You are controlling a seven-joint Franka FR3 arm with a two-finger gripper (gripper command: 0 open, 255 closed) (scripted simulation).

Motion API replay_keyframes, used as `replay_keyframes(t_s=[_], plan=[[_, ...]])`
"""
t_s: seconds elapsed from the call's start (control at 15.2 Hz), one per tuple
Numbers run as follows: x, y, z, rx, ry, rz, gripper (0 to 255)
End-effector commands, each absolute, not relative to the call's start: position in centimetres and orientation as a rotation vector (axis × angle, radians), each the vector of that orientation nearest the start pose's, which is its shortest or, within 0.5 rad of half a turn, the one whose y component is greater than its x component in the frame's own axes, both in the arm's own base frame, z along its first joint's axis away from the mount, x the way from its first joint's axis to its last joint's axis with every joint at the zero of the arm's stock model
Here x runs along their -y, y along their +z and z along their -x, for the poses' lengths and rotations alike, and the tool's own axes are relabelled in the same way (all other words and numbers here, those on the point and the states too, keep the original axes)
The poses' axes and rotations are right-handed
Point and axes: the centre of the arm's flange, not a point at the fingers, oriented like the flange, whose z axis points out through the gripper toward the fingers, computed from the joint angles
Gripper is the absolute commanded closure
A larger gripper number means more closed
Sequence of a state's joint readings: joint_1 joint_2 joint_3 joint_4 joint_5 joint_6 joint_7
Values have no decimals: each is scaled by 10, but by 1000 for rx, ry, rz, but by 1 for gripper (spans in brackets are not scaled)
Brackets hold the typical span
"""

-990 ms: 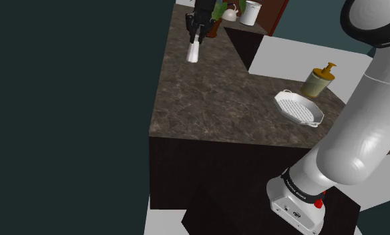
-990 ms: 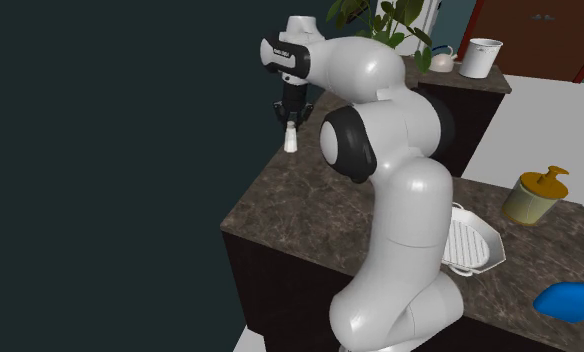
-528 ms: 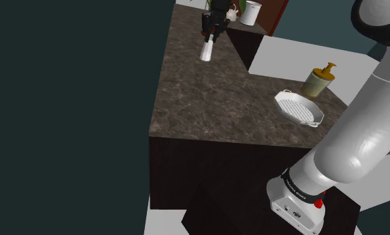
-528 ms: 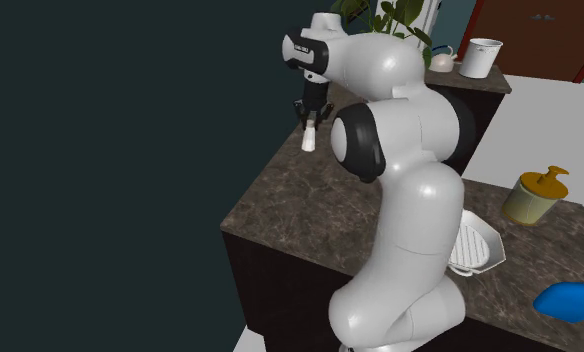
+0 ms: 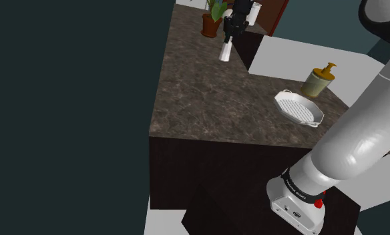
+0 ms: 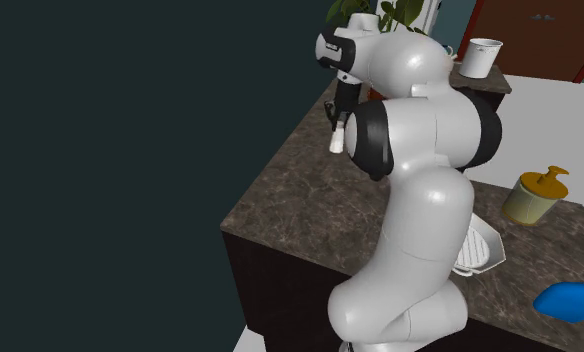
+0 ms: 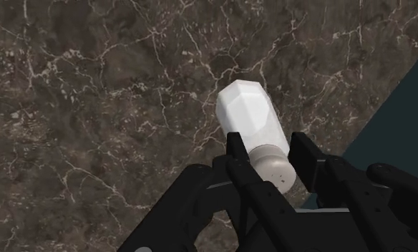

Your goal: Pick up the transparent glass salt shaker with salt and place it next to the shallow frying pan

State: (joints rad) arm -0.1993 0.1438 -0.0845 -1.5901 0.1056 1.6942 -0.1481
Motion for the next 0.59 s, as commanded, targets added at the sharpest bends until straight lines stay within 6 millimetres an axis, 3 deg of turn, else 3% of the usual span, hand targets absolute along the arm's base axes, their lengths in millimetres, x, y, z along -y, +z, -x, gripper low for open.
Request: replay_keyframes(t_s=[0.0, 0.53], plan=[[181, 545, -573, -226, 28, 3034, 255], [281, 545, -538, -226, 28, 3034, 255]])
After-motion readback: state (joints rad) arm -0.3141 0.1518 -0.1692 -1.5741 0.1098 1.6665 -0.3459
